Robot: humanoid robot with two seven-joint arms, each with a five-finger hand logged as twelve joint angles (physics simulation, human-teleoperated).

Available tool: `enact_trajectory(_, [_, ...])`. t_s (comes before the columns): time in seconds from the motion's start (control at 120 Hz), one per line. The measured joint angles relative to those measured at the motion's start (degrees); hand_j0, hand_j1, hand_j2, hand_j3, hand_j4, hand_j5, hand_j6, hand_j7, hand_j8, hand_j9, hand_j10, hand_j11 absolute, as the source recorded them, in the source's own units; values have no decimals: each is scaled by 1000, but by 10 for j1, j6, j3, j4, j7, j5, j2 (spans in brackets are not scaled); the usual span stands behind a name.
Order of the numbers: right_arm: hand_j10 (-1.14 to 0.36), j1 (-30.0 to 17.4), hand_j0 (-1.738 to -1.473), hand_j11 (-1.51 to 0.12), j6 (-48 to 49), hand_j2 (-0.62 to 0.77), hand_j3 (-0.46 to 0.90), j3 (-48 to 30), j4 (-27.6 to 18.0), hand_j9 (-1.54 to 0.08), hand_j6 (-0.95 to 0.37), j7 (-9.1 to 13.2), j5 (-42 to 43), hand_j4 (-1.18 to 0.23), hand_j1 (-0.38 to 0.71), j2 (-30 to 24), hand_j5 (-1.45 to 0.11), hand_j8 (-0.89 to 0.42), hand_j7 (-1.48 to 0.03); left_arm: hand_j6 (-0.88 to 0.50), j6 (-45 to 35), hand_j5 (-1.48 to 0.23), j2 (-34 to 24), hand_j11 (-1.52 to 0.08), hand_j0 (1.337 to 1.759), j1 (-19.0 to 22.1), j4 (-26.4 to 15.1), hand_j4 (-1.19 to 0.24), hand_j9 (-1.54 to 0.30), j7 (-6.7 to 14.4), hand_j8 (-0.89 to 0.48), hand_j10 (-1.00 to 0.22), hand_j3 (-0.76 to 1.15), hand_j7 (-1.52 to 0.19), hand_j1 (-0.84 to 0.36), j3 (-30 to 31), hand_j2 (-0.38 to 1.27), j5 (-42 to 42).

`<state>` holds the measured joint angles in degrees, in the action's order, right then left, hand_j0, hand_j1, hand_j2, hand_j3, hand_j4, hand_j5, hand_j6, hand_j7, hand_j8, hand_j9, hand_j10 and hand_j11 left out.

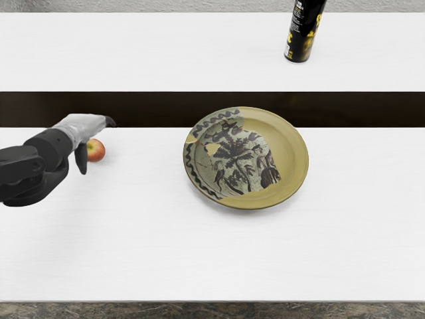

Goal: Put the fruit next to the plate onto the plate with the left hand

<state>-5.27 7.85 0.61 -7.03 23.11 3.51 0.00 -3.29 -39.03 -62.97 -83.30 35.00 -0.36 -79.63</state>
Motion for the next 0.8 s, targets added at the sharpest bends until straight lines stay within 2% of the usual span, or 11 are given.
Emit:
enact_trajectory(0.267, [0, 0, -1658, 0, 0, 0, 0, 0, 0, 0, 0, 0, 0, 0, -349, 0, 0, 0, 0, -254, 13, -322, 9, -321, 1658, -5, 31, -253, -321, 0, -254, -252, 0, -321, 56, 18, 53, -1])
enact_trajectory(0.542, [0, 0, -1658, 0, 0, 0, 0, 0, 0, 0, 0, 0, 0, 0, -349, 0, 0, 0, 0, -346, 37, -443, 10, -442, 1658, -17, 43, -345, -442, 0, -346, -344, 0, -442, -56, 21, 72, 4])
enact_trajectory(0.8, [0, 0, -1658, 0, 0, 0, 0, 0, 0, 0, 0, 0, 0, 0, -349, 0, 0, 0, 0, -383, 39, -492, 33, -491, 1658, -15, 57, -382, -491, 0, -383, -382, 0, -492, -101, 21, 80, 2])
